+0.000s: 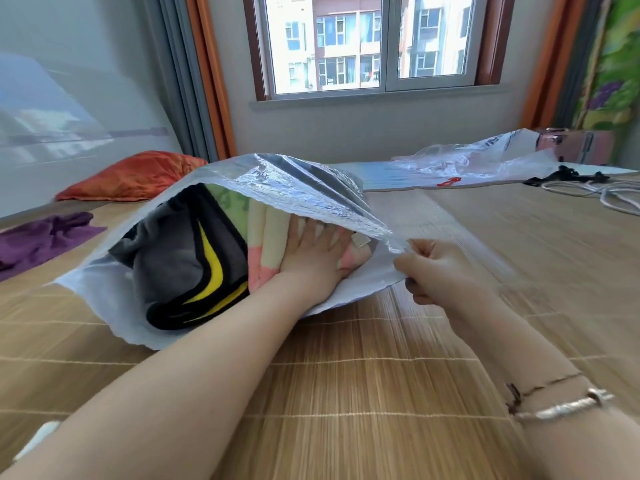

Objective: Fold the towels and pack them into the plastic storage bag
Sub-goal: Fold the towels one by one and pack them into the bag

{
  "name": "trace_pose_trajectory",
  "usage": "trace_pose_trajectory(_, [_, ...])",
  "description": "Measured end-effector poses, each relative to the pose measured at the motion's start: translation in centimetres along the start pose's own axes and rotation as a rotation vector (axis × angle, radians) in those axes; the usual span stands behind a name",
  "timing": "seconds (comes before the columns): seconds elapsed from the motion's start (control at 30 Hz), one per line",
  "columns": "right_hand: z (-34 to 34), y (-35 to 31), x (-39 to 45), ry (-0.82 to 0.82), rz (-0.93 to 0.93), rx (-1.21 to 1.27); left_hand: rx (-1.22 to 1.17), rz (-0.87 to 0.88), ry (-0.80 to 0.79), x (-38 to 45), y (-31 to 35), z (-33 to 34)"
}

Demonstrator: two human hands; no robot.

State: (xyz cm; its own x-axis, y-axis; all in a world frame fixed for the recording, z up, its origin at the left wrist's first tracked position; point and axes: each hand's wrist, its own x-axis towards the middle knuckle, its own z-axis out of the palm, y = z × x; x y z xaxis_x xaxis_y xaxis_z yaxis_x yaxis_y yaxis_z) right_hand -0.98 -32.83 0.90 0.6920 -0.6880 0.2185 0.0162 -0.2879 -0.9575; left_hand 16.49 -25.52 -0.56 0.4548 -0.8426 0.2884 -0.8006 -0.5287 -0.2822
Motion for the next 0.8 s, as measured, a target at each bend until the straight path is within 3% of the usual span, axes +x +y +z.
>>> trace_pose_trajectory(0.17, [0.0, 0.0, -0.1, -0.004, 0.076, 0.240, 0.010, 0.015, -0.033, -0.1, 0.0, -0.4])
trace_pose_trajectory(0.27, [-0.3, -0.1, 0.0, -0.003, 0.095, 0.260, 0.010, -0.011, -0.072, 0.7, 0.3, -0.2])
trace_pose_trajectory(0.47, [0.4, 0.2, -0.7, 0.142, -0.049, -0.105, -0.133, 0.092, -0.060, -1.4, 0.7, -1.8])
trace_pose_trajectory(0.6, [0.9, -0.4, -1.9, 0.190, -0.038, -0.236, -0.227, 0.130, -0.110, -5.4, 0.7, -3.3])
trace_pose_trajectory(0.7, [1.0, -1.6, -4.2, 0.237, -0.038, -0.548, -0.275, 0.126, -0.073, -9.4, -0.5, -5.0])
trace_pose_trajectory(0.8, [1.4, -3.1, -7.9, 0.269, -0.156, -0.748, -0.298, 0.151, -0.039, -13.9, -2.5, -6.3])
